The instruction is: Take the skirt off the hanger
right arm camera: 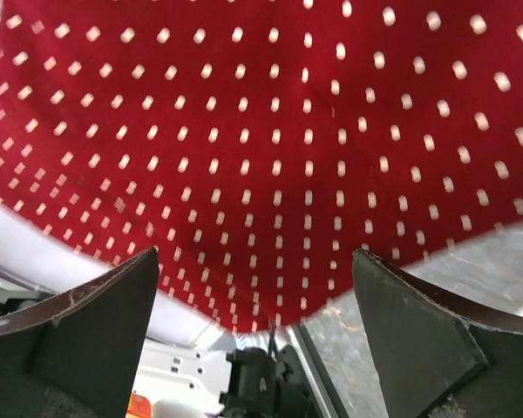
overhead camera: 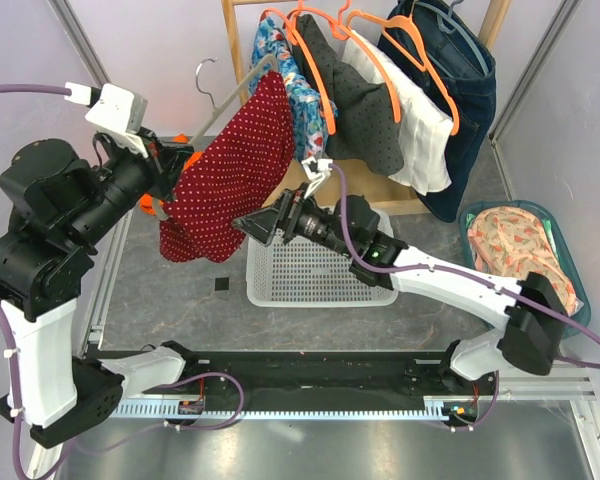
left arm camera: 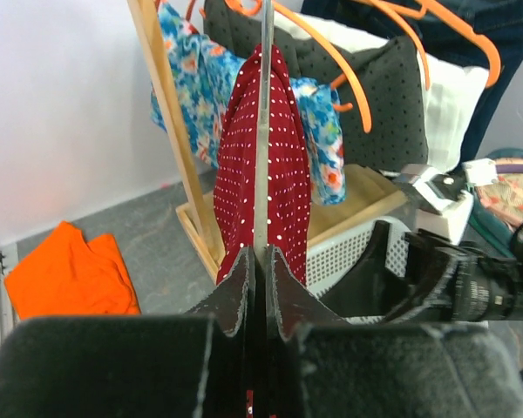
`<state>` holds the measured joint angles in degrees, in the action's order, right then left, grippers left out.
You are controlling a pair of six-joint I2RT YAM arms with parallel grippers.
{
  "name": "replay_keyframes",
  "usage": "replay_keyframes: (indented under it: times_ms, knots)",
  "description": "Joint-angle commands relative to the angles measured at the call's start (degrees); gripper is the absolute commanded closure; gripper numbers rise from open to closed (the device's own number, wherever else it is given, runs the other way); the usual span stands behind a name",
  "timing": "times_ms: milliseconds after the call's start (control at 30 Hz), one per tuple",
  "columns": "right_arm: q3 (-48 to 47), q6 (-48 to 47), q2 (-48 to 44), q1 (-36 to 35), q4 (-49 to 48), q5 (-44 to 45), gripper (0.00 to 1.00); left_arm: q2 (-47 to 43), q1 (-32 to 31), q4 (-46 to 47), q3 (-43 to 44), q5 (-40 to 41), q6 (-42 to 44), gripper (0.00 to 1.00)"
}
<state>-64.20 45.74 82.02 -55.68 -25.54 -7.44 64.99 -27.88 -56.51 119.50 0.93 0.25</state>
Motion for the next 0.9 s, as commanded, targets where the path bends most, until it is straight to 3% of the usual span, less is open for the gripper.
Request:
replay_keyframes:
  times_ms: [0,200,567,600,633,667,700,767,800,867]
  knots:
    - [-5.39,3.13,6.03,-0.22,-7.33,-3.36,0.02,-1.01,0.02,4.22,2.58,-2.42,-2.01,0.98]
    - [-7.16,4.97,11.23,-0.22,-8.03,-5.48,0.02,-1.01,0.02,4.04,3.11,-3.12,-1.83,0.98]
    - [-6.81,5.42,11.50,-0.22,-11.72,-6.01,0.02,-0.57,0.02,4.30,1.96,-4.01,-2.27,0.98]
    - [-6.55,5.42,11.15,-0.22,-13.20,-6.00,0.06,-0.65,0.02,4.30,1.61,-4.01,-2.27,0.98]
    - [-6.29,5.50,11.06,-0.22,-14.26,-6.09,0.25,-0.83,0.02,4.30,1.09,-4.01,-2.27,0.98]
    - [-6.02,6.03,10.45,-0.30,-15.06,-6.09,0.35,-0.83,0.10,4.39,0.82,-4.01,-2.10,0.98]
    - [-6.11,6.29,10.09,-0.22,-15.85,-6.79,0.56,-1.01,0.02,4.48,0.12,-3.66,-1.84,0.98]
    - [-6.46,6.12,7.82,-0.22,-14.20,-7.15,0.80,-1.18,0.02,5.00,-0.93,-2.00,-0.69,0.98]
    - [-6.63,5.60,6.68,-0.22,-12.88,-6.97,1.00,-1.27,0.02,5.27,-2.59,-1.37,-0.34,0.98]
    - [-6.81,1.67,1.60,-0.48,-7.81,-6.36,1.00,-2.32,0.02,7.20,-4.97,0.90,1.23,0.98]
